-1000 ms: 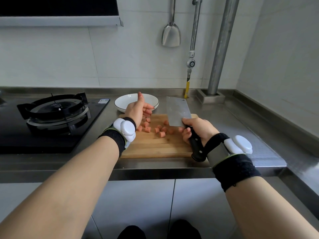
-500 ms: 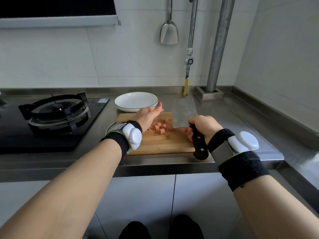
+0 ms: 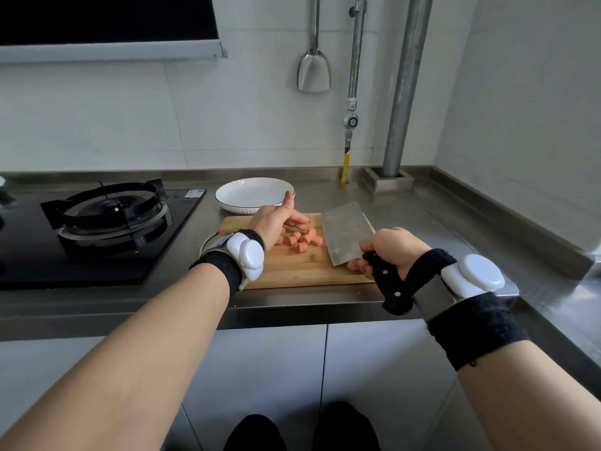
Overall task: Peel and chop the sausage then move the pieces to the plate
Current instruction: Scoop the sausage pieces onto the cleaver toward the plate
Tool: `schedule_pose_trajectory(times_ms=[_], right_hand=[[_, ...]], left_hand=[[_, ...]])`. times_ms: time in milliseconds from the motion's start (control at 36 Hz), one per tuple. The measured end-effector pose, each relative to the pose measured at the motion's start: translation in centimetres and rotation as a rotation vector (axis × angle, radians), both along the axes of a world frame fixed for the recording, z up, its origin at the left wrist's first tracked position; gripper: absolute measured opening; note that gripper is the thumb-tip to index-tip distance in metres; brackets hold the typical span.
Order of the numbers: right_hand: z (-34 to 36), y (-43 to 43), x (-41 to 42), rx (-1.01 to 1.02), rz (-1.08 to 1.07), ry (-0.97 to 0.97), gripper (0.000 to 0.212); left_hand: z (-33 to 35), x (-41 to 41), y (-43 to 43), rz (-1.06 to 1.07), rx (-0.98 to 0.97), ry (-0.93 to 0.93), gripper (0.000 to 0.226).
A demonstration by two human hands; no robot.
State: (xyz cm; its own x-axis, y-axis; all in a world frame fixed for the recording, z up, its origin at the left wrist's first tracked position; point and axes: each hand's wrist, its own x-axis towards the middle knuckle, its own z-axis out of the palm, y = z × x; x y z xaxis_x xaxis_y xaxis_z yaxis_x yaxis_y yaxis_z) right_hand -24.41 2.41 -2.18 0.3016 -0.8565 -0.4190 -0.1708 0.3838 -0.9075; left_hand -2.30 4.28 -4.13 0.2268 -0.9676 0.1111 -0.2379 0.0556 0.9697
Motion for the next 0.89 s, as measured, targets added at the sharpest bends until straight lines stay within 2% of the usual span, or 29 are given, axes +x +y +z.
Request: schedule_pose_trajectory(times_ms=[111, 306, 361, 472, 528, 611, 667, 778, 833, 889], right_hand=[[0.2, 0.5, 0.1, -0.033, 0.015, 0.039, 0.011], [0.1, 0.5, 0.5, -0.054, 0.023, 0.119, 0.002], [0.0, 0.4, 0.9, -0.053, 0.025, 0.124, 0.009], [0.1, 0.4, 1.2, -0.046, 0.025, 0.12, 0.017], [0.1, 0.4, 1.2, -0.039, 0.03, 0.115, 0.015], [0.2, 0.6, 1.2, -0.048, 0.034, 0.116, 0.004], [0.2, 0.7, 1.0, -0.058, 0.025, 0.112, 0.008], [0.2, 0.7, 0.9, -0.041, 0.028, 0.122, 0.007], [0.2, 0.6, 0.8, -0.043, 0.022, 0.134, 0.009], [0.2, 0.7, 1.0, -0.043, 0.022, 0.144, 0.011]], left_hand=[[0.3, 0.2, 0.6, 0.109, 0.023, -0.082, 0.076], [0.9, 0.0, 0.5, 0.196, 0.015, 0.103, 0.075], [0.8, 0.1, 0.4, 0.203, 0.012, 0.127, 0.076], [0.5, 0.2, 0.3, 0.227, 0.029, 0.054, 0.074], [0.4, 0.2, 0.5, 0.236, 0.022, 0.002, 0.064], [-0.1, 0.5, 0.8, 0.192, 0.007, -0.057, 0.036], [-0.3, 0.4, 1.3, 0.108, 0.07, -0.068, 0.022], [-0.3, 1.1, 1.6, 0.049, 0.131, -0.359, 0.056], [-0.3, 0.9, 1.9, 0.003, 0.149, -0.39, 0.06], [-0.8, 0.6, 1.8, -0.03, 0.139, -0.342, 0.069]])
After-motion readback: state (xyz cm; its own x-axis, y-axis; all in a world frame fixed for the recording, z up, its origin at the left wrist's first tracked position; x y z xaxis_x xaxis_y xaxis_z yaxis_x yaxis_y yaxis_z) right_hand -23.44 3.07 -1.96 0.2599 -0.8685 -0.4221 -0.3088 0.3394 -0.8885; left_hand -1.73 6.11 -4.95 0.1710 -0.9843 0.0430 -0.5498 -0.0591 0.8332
